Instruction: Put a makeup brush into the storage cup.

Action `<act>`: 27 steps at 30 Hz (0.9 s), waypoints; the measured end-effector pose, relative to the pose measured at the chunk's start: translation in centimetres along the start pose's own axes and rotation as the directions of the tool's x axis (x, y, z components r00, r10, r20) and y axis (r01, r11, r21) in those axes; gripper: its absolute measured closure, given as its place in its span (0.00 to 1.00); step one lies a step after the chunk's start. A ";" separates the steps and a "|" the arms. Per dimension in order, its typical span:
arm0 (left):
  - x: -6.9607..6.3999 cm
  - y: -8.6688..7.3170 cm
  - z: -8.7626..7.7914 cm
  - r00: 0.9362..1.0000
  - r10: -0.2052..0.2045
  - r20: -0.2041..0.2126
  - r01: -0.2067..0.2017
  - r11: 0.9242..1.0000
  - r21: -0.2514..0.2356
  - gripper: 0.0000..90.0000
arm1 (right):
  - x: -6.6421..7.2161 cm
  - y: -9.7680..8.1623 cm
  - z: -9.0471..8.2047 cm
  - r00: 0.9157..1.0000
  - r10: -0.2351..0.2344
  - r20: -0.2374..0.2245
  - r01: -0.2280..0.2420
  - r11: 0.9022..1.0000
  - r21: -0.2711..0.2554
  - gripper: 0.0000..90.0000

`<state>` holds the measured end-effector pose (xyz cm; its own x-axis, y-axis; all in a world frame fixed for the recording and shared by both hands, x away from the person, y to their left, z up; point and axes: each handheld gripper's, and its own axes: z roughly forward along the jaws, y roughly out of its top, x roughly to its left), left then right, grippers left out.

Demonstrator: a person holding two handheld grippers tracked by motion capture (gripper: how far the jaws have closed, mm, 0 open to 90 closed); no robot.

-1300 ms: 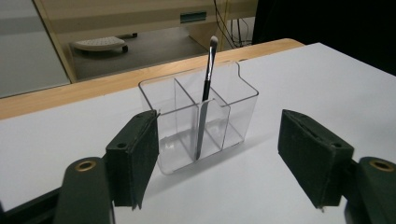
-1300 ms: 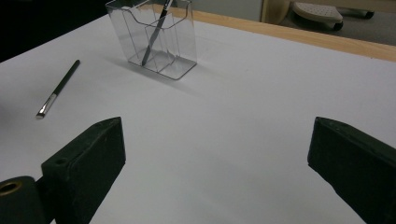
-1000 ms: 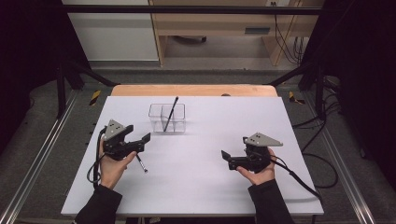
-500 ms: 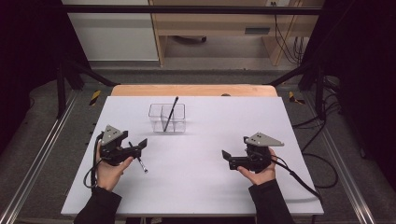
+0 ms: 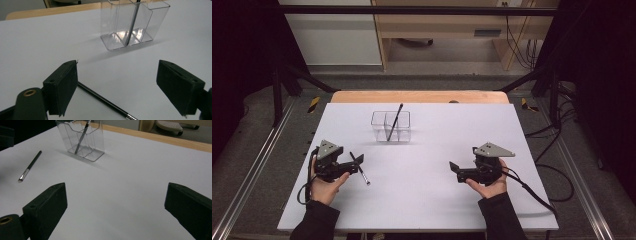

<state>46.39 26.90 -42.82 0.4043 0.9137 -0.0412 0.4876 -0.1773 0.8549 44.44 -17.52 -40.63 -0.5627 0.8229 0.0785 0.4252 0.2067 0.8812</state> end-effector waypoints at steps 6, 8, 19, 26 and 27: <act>0.1 -0.2 0.4 1.000 0.005 -0.023 -0.004 1.000 0.027 0.18 | 0.0 0.1 -0.1 1.000 0.000 -0.003 0.000 1.000 -0.007 0.06; 0.1 -0.2 0.6 1.000 0.008 -0.027 -0.007 0.999 0.041 0.18 | 0.0 0.1 -0.1 1.000 0.001 -0.006 -0.001 1.000 -0.008 0.06; 0.4 -1.1 1.9 0.999 0.007 -0.052 -0.001 0.995 0.103 0.18 | 0.1 -0.1 0.2 1.000 -0.001 -0.006 0.001 1.000 0.004 0.06; 0.7 -1.4 2.3 0.998 -0.006 -0.063 0.014 0.992 0.125 0.19 | 0.1 -0.1 0.2 1.000 -0.004 -0.008 0.004 1.000 0.006 0.06; 0.7 -1.5 2.3 0.998 -0.008 -0.063 0.016 0.992 0.128 0.19 | 0.1 -0.1 0.2 1.000 -0.004 -0.008 0.004 1.000 0.007 0.06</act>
<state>47.76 26.96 -45.35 0.3508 0.9363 -0.0154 0.5891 -0.2079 0.7808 44.45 -17.34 -40.84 -0.5701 0.8178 0.0790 0.4277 0.2133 0.8784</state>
